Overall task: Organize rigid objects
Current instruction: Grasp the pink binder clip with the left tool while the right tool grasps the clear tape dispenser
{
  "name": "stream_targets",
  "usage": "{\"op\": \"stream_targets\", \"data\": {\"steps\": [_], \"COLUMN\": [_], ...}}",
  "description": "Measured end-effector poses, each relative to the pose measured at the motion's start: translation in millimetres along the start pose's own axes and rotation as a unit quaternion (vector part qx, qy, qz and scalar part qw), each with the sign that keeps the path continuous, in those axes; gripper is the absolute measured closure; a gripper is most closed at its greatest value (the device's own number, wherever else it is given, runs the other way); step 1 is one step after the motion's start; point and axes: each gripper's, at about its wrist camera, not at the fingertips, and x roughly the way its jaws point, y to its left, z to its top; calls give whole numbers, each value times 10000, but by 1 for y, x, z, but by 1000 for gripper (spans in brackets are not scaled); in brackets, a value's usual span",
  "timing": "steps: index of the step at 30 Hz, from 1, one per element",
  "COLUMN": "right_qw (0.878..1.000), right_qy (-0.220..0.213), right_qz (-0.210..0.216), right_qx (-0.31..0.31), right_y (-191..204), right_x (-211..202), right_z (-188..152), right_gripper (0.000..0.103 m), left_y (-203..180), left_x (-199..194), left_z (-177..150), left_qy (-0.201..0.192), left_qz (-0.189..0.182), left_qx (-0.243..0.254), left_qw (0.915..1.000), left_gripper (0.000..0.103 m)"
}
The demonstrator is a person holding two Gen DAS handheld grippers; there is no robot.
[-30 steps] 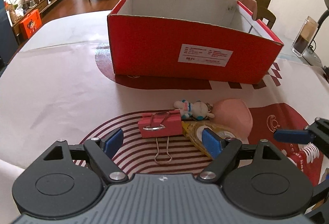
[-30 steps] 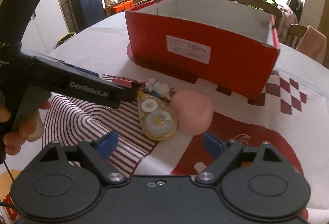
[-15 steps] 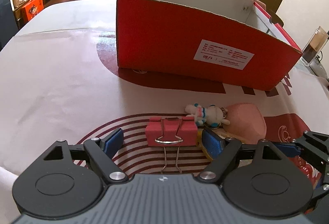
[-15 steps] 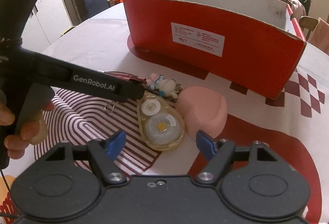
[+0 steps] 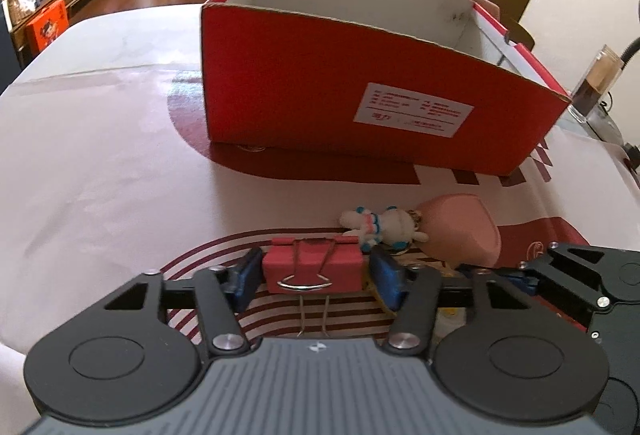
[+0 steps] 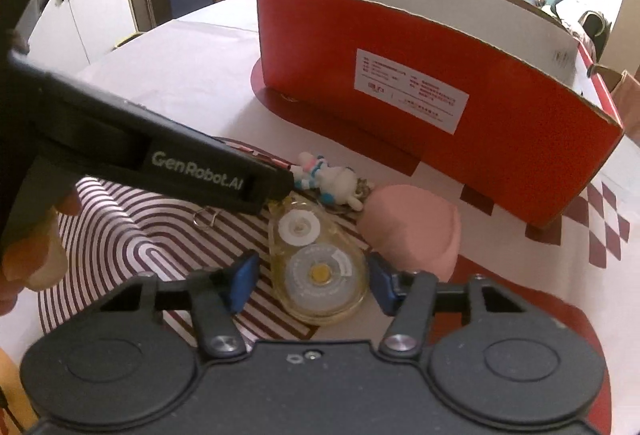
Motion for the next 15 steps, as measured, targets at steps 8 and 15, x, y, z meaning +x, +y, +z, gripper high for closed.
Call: {"op": "stream_targets", "data": {"steps": [8, 15], "right_qw": [9995, 9961], "right_qy": [86, 102], "right_qz": [-26, 34], "right_qx": [302, 873], "right_y": [-1, -6], "right_x": [-4, -26], "right_z": [0, -6], "right_gripper": [53, 53], "left_y": [1, 12], "left_x": [-9, -29], "left_z": [0, -4], "left_qy": [66, 28], "left_qz": [118, 112], "left_qx": [-24, -174], "left_qw": [9999, 9998], "left_gripper": [54, 54]}}
